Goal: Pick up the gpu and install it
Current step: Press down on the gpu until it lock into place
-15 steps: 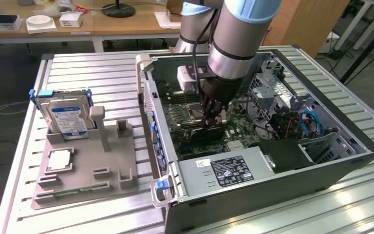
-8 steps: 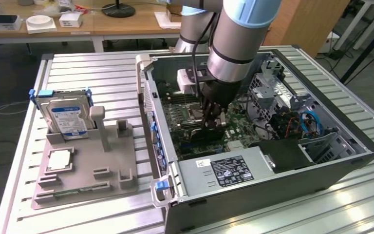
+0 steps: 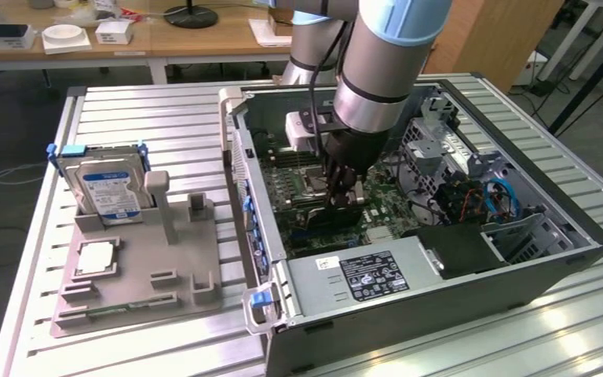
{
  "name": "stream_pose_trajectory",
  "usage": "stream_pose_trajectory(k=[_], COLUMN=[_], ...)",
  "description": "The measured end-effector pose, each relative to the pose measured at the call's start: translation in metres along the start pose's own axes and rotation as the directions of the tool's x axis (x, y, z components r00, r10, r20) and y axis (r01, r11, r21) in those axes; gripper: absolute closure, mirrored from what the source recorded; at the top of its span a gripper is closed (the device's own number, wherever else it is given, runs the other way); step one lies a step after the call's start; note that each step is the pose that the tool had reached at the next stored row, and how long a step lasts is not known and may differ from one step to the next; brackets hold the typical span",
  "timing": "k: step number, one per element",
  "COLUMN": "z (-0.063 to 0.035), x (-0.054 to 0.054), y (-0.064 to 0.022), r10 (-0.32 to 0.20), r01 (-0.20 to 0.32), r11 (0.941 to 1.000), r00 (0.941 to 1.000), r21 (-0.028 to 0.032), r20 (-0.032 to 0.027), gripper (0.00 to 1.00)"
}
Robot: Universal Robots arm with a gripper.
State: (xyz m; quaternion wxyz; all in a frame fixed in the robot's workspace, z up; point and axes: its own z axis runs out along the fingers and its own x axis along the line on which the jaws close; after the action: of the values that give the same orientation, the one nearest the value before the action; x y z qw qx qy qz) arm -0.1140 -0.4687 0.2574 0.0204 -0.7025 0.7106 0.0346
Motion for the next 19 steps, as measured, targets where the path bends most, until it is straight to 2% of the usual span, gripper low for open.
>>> stream_pose_trajectory(k=[3, 5, 7, 15, 19], z=[-0.0013, -0.0051, -0.0152, -0.0515, -0.0549], x=[0.000, -0.001, -0.001, -0.004, -0.004], y=[-0.0001, 0.0001, 0.0004, 0.0011, 0.0012], r10=[0.000, 0.000, 0.000, 0.000, 0.000], r01=[0.000, 0.000, 0.000, 0.000, 0.000], r11=[1.0000, 1.0000, 1.0000, 1.0000, 1.0000], r00=[1.0000, 1.0000, 1.0000, 1.0000, 1.0000], r21=[-0.0001, 0.0016, -0.0015, -0.0024, -0.0033], r20=[0.0005, 0.0058, 0.0028, 0.0027, 0.0027], gripper=[0.89, 0.89, 0.89, 0.89, 0.89])
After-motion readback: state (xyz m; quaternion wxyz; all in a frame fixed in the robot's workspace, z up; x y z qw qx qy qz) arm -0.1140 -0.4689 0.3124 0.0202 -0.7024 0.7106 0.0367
